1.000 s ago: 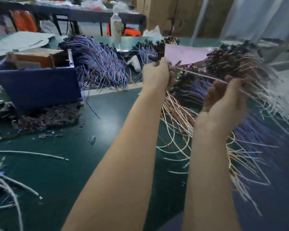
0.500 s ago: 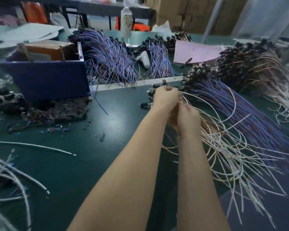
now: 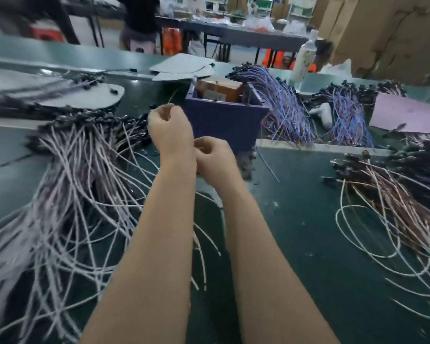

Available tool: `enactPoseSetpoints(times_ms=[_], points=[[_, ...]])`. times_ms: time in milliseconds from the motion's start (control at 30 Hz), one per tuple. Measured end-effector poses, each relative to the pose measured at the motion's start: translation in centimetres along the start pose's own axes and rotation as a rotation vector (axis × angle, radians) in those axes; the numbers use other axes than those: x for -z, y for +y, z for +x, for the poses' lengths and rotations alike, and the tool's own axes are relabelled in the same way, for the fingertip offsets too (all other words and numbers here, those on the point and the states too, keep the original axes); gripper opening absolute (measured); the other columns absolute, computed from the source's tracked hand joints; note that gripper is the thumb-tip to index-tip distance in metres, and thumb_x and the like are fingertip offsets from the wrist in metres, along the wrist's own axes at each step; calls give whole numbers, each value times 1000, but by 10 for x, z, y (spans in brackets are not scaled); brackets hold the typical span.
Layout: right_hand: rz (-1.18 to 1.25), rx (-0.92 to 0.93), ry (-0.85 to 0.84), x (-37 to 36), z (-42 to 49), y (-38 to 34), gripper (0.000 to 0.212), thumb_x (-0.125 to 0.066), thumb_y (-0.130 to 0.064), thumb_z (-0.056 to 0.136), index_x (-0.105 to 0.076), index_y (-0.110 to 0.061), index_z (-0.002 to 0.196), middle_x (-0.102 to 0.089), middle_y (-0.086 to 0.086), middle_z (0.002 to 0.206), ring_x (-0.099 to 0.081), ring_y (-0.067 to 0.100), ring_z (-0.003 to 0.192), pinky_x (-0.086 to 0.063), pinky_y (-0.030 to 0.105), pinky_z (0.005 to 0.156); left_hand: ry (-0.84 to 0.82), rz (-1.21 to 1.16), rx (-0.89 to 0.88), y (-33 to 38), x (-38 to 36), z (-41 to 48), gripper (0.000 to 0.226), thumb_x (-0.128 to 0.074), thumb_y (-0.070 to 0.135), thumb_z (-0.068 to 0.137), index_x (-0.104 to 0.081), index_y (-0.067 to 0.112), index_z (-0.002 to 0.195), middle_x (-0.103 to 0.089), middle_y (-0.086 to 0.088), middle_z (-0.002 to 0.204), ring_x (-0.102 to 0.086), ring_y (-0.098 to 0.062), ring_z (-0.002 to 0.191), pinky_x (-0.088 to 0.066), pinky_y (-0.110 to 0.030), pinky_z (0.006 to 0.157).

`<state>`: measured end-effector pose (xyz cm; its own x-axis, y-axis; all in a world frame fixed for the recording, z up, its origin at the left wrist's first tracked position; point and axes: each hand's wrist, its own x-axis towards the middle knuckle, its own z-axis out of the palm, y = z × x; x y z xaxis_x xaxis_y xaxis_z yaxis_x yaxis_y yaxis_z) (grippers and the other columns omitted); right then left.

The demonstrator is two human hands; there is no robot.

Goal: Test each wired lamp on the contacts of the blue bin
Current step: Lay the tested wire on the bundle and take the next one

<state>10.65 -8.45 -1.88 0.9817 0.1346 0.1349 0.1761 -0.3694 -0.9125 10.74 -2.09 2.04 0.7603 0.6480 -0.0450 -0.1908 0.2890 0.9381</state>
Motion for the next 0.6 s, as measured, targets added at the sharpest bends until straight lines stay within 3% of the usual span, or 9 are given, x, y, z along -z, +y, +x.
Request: enactPoseSetpoints(times_ms=[67, 167, 233, 300, 367, 400, 433, 500, 600], points=[[-74, 59, -93, -33, 7, -12, 15, -60, -14, 87, -71, -13, 96, -72, 6, 94, -64, 19, 86, -52, 31, 74, 128, -5, 34, 8, 27, 20, 5, -43, 7, 92, -46, 9, 95, -48, -7, 92, -43, -12, 64, -39, -23, 60], [-195, 43, -256, -71, 16, -25, 20, -53, -12, 88, -62, -23, 75, -65, 2, 82, -51, 19, 73, -41, 23, 60, 229, 37, 99, 17, 55, 43, 7, -41, 11, 95, -46, 7, 92, -49, -15, 100, -42, -14, 64, -43, -21, 58], [-144, -90, -320, -91, 22, -30, 16, -50, -14, 91, -63, -19, 84, -65, 12, 105, -53, 27, 90, -45, 34, 81, 283, 0, 108, 20, 65, 52, 9, -41, 11, 95, -49, 7, 93, -52, -17, 107, -40, -14, 68, -43, -31, 67], [-258, -205, -362, -106, 28, -31, 20, -45, -17, 95, -62, -14, 106, -53, 18, 130, -47, 31, 116, -37, 40, 99, 317, -52, 130, 22, 70, 58, 27, -42, 10, 93, -52, -1, 116, -52, -19, 130, -38, -16, 76, -44, -43, 79], [-433, -198, -310, -115, 32, -32, 21, -43, -18, 95, -61, -15, 105, -51, 18, 130, -41, 35, 123, -34, 42, 99, 323, -81, 163, 24, 72, 60, 40, -43, 11, 93, -45, -5, 129, -40, -25, 143, -31, -11, 88, -43, -47, 89], [-420, -172, -284, -117, 34, -32, 19, -45, -17, 93, -63, -13, 98, -56, 17, 118, -44, 37, 115, -37, 42, 93, 327, -96, 170, 24, 73, 61, 41, -43, 11, 93, -44, -5, 130, -38, -26, 144, -45, -24, 83, -43, -48, 88], [-353, -135, -246, -116, 36, -32, 18, -48, -14, 91, -64, -13, 81, -61, 14, 97, -47, 37, 100, -41, 39, 80, 332, -109, 164, 24, 73, 61, 41, -44, 10, 92, -44, -5, 130, -37, -27, 144, -55, -35, 92, -43, -48, 85], [-133, -104, -120, -114, 40, -28, 25, -54, -6, 86, -62, -16, 65, -57, 4, 67, -46, 33, 81, -41, 36, 62, 346, -122, 151, 25, 73, 61, 37, -44, 10, 92, -46, -3, 126, -39, -27, 143, -42, -21, 76, -43, -50, 77], [293, -109, 47, -102, 44, -28, 14, -54, 1, 88, -59, -10, 93, -59, 1, 81, -56, 21, 85, -48, 34, 80, 315, -60, 114, 18, 74, 68, 26, -41, 9, 92, -48, -4, 113, -45, -29, 136, -54, -30, 73, -40, -43, 61]])
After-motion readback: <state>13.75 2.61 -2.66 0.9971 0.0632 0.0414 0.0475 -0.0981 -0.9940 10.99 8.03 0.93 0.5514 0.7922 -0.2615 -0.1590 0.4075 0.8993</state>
